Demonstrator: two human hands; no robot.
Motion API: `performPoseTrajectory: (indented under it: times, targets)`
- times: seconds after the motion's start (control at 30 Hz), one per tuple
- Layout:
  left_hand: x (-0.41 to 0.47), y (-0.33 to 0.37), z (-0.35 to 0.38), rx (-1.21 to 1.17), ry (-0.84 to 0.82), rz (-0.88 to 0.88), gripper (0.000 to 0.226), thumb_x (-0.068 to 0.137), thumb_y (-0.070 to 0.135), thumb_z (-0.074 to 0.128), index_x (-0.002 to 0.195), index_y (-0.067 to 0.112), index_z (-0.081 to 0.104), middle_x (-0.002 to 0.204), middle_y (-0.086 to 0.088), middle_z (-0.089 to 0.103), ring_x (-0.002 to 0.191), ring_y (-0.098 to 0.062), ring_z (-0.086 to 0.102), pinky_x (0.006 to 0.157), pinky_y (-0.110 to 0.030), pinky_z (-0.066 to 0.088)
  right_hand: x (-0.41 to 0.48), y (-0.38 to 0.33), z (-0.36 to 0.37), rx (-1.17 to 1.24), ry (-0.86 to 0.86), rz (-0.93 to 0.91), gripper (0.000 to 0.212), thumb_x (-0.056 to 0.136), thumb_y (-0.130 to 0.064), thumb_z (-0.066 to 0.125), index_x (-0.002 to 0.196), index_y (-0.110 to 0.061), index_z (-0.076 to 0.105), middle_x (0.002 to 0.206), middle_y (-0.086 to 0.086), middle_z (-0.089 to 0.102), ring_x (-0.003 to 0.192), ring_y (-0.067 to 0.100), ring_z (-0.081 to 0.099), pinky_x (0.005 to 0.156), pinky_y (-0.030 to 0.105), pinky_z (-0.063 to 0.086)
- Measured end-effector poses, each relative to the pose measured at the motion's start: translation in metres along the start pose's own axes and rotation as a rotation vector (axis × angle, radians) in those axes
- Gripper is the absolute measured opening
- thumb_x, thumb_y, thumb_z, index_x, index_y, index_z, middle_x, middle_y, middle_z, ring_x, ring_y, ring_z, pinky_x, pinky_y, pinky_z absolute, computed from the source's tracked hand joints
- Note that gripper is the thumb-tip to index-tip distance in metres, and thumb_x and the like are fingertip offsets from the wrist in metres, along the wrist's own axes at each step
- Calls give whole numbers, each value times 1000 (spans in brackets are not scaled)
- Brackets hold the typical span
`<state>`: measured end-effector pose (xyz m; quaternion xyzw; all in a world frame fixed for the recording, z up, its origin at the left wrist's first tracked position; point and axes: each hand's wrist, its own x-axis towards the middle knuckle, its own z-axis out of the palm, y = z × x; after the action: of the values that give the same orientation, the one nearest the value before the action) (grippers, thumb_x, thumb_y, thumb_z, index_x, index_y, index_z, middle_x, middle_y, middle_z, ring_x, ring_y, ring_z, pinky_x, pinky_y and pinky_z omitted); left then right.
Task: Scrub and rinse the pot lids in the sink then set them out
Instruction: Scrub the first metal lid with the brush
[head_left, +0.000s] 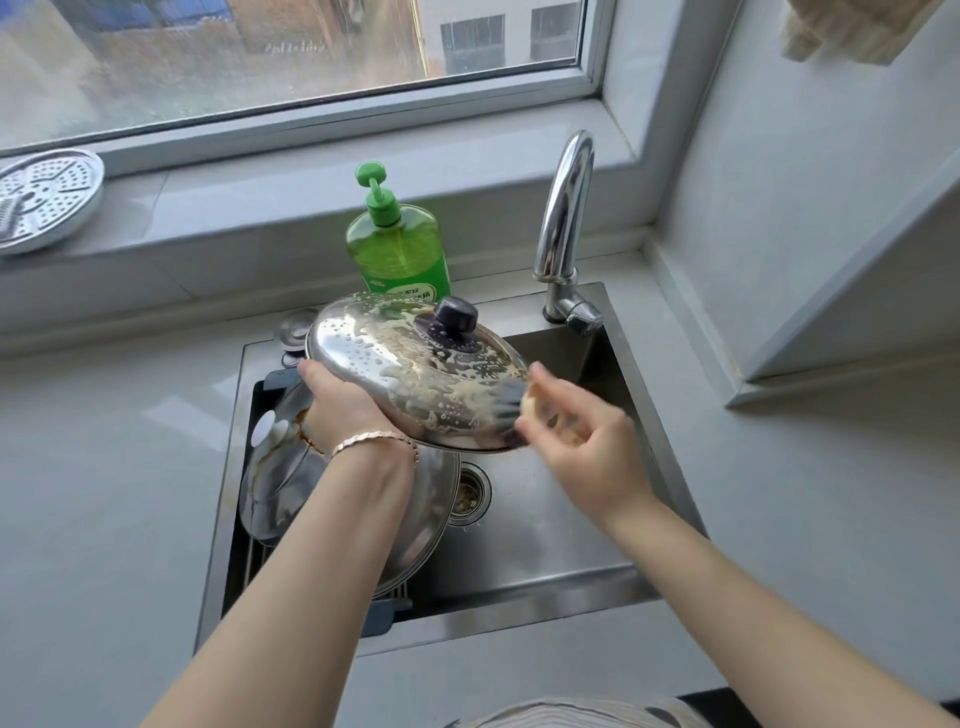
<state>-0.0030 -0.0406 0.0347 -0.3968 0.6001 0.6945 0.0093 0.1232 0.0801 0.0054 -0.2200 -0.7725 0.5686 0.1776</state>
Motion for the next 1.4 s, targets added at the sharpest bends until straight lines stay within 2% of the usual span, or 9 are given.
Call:
performPoseTrajectory:
  times: [0.27,0.47,0.63,0.8,0.97,1.07,1.17,1.27,1.4]
  targets:
    - [3,-1,-4,-55,-33,-59,39,87,52,46,96,15,54,102,-2,64,88,-21,63,85,-36,54,-18,-1,6,64,-63,-121,53,75,-6,72,117,-34,55,81,-29,60,46,-1,44,49,4,34]
    - [10,-6,-8,183,-143,117,50,82,60,44,95,12,55,105,-2,59,100,-23,59,95,-39,47,16,41,-35,-101,31,412,61,77,-26,73,133,-18,50,106,1,63,86,16,59,81,33,50]
    - [7,-19,-8,433,-435,6,55,84,58,46,89,6,65,84,-12,68,87,-32,68,87,-50,52,35,21,-52,73,32,413,35,63,-31,84,72,-13,55,61,-5,51,59,10,49,62,22,38]
    - [3,-23,2,455,-666,-185,46,91,50,47,89,7,64,74,-9,68,71,-26,65,80,-41,56,32,24,-33,33,-244,443,39,55,-44,85,84,-25,67,82,-5,70,76,7,64,67,25,51]
    - [-14,-2,2,396,-898,-331,53,96,47,37,92,1,63,70,-10,69,58,-22,67,62,-31,51,30,33,-18,169,-96,621,27,72,-29,78,63,-17,56,53,-3,55,33,4,41,37,15,32]
    - [-28,-10,-6,518,-910,-139,57,81,49,59,118,6,56,93,-15,69,79,-25,67,72,-36,52,34,29,-12,231,-17,827,28,72,-34,74,75,-13,56,52,3,51,33,7,33,32,14,25]
    - [-49,-34,-24,487,-822,-48,44,72,33,75,107,9,63,100,-16,70,94,-27,66,86,-49,53,40,28,-2,309,-29,881,27,75,-33,72,75,-11,56,47,3,48,36,8,31,32,14,23]
    - [-48,-44,-28,255,-617,-67,17,77,14,72,93,9,66,92,-16,71,88,-32,68,84,-51,53,44,25,2,308,-135,795,30,77,-34,72,82,-7,62,69,7,56,48,9,41,33,13,27]
    - [-31,-41,-30,67,-565,-258,38,75,16,72,107,-1,64,98,-23,69,90,-39,67,82,-60,50,41,18,-13,96,-246,523,48,72,-49,70,96,-9,59,82,-1,59,65,7,52,48,17,40]
